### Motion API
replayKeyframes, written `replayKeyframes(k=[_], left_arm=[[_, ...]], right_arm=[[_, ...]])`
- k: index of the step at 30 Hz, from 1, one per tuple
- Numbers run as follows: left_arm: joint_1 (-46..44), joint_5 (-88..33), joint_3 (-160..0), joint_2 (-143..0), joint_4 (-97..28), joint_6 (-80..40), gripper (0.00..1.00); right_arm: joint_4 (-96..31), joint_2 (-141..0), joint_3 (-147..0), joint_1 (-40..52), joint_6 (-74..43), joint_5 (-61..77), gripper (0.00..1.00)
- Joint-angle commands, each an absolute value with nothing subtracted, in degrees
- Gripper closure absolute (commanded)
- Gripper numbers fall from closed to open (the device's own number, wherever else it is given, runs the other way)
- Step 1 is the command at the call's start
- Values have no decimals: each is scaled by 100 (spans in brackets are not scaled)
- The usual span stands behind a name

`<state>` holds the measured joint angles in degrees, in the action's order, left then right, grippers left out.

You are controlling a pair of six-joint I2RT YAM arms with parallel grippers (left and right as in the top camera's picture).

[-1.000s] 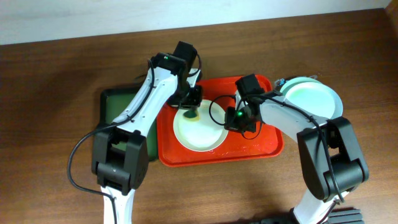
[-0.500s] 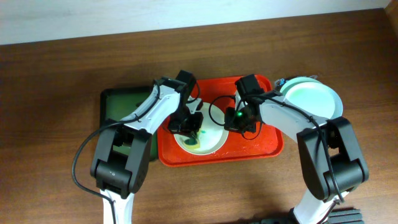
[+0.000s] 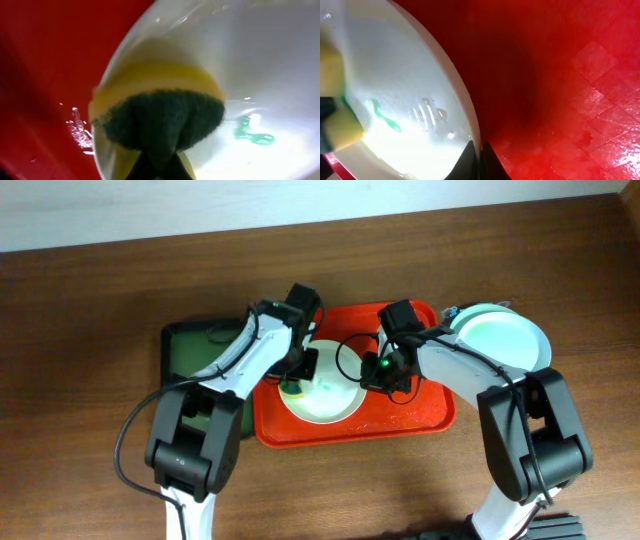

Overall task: Clean dirty plates on tray and stack at the side
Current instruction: 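Scrub the plate with the sponge while the right gripper holds the rim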

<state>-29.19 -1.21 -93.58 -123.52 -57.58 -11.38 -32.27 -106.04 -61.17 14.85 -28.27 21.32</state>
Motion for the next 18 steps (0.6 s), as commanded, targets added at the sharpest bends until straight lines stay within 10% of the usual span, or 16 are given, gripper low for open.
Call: replayKeyframes(k=[1,8,18], left_arm=[[-2912,1,-8844,-12234,-5457,-1413,100],[-2840,-2290,-9323,-12064,-5603,-1188,100],[-1470,572,-10567,-11290,-7397,-1192,100]], right_arm=[[-3218,-10624,-6097,1542,-2816,2078,96],[-3216,-10624,-6097,1540,-2814,2078,96],[-3190,-10624,-6097,1540,-2814,2073,96]])
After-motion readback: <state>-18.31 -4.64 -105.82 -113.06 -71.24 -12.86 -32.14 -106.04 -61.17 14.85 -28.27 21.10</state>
